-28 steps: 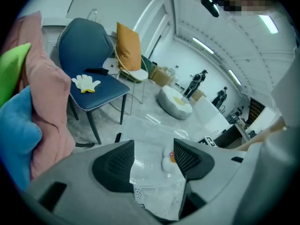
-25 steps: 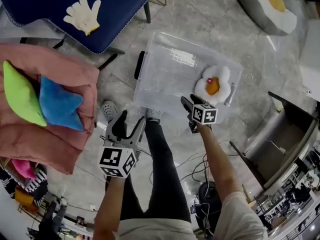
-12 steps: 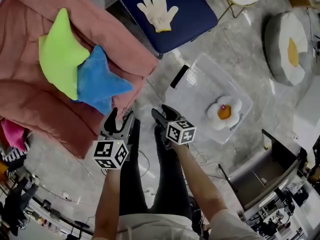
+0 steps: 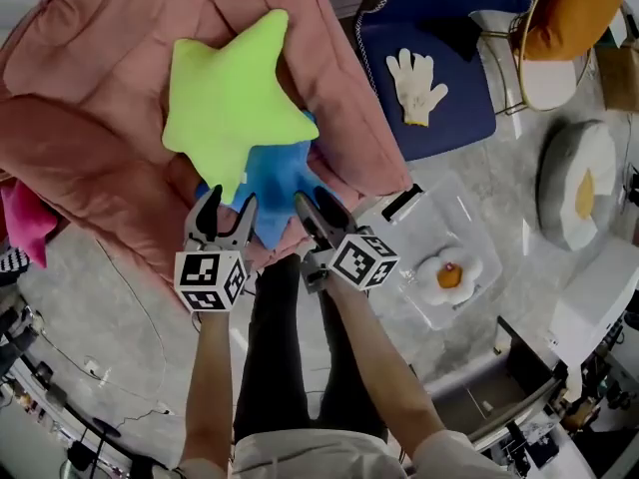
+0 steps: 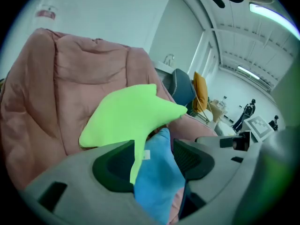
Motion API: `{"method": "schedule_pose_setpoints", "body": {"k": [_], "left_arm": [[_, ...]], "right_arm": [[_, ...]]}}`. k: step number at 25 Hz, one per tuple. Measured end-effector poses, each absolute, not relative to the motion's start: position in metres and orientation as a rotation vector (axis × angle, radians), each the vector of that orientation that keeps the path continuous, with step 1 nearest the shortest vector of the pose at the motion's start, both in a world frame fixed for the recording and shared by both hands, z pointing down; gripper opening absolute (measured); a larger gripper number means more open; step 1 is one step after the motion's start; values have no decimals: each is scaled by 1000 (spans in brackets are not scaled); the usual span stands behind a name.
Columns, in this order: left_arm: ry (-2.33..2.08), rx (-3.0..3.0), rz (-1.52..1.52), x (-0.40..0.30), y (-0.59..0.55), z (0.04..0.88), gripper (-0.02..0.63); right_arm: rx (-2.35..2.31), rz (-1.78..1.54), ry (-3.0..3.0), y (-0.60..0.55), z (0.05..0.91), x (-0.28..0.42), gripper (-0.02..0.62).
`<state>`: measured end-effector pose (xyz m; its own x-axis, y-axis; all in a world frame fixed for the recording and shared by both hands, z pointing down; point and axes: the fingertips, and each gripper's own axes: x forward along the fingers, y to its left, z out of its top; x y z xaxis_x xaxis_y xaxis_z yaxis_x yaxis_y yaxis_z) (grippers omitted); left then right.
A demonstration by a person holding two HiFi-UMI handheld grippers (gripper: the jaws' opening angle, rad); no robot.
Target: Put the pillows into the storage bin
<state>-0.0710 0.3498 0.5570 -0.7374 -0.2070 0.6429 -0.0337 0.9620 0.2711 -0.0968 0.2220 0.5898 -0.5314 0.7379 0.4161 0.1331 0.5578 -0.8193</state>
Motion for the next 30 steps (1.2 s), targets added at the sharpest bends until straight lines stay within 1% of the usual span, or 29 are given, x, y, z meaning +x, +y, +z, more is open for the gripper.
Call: {"method": "schedule_pose_setpoints", "body": {"k": [2,5,9,12,13,15,20,24,30], "left_arm": [[-2386,185,-324,-78,364,556,259],[-2378,215,-353,-86,382,557,259],[-2329,258,-460,-91,394,565,259],[-2316,285,-462,-92,401,569,259],[-2311,291,-460,-92,405,570,259],[-2305,286,-462,-91,414,573,259],[-2300,232,-472,-84,442,577,259],[-2296,219,-467,-81,453,579,259],[-2304,263,-469,-81,445,572,259]], "right_arm": [[-750,972,-1989,247,580,-111,253],[-854,946,-1949,286,574,-128,320],[-938,902,-1943,324,579,-157,471],[-941,954,-1957,342,580,-183,547],[-928,986,-1967,347,580,-193,557],[-899,1036,-1981,356,581,-209,568],[-870,1057,-2009,371,583,-229,565],[-852,1068,-2014,366,584,-225,496],[-863,1075,-2032,365,570,-213,471]]}}
